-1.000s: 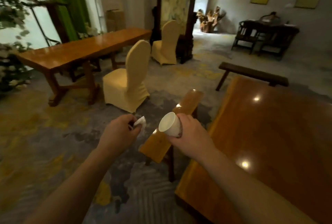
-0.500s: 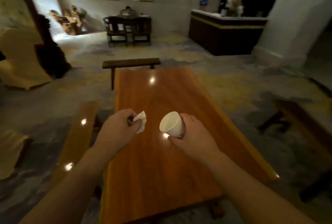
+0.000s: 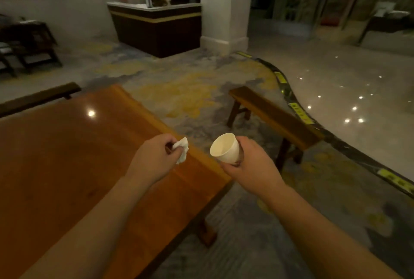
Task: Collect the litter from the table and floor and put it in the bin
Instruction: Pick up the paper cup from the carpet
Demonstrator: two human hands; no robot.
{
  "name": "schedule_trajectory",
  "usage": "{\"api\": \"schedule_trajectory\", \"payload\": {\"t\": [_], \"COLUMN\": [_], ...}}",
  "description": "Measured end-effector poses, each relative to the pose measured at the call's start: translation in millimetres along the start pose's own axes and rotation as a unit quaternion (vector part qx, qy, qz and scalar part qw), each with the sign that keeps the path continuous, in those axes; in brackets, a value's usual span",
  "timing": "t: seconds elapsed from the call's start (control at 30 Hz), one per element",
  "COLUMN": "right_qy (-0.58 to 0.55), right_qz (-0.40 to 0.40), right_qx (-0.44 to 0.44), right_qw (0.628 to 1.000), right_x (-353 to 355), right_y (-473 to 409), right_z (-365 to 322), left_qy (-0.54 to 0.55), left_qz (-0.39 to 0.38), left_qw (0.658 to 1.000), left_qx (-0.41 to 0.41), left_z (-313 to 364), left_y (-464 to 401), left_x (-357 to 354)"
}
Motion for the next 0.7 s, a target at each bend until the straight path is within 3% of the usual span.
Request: {"api": "schedule_trajectory", "payload": {"t": [0.37,0.7], "right_qy": [0.037,0.041], "right_qz": [0.001,-0.04], "right_qx": [-0.001,0.038], "right_qw": [0.999,0.998], "right_x": [145.4,141.4], "right_y": [-93.6,-224.5], "right_z": [189.4,274.7], "left_qy": [0.025,0.048], "left_qz": [-0.014,0.03], "left_qw": [1.0,0.998], "left_qx": [-0.013,0.029], "left_z": [176.3,191.0], "left_y": [-123.6,-249.2], "left_x": [-152.3,-202.1]}}
Point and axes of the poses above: each hand's wrist, its own y-axis away from the middle knuckle, its own x-axis out of the back of the hand, z = x × y, the point moved 3 cm from there along -y, towards the middle knuckle, and after that the axes turned 6 degrees about x, right-handed, at the moved point
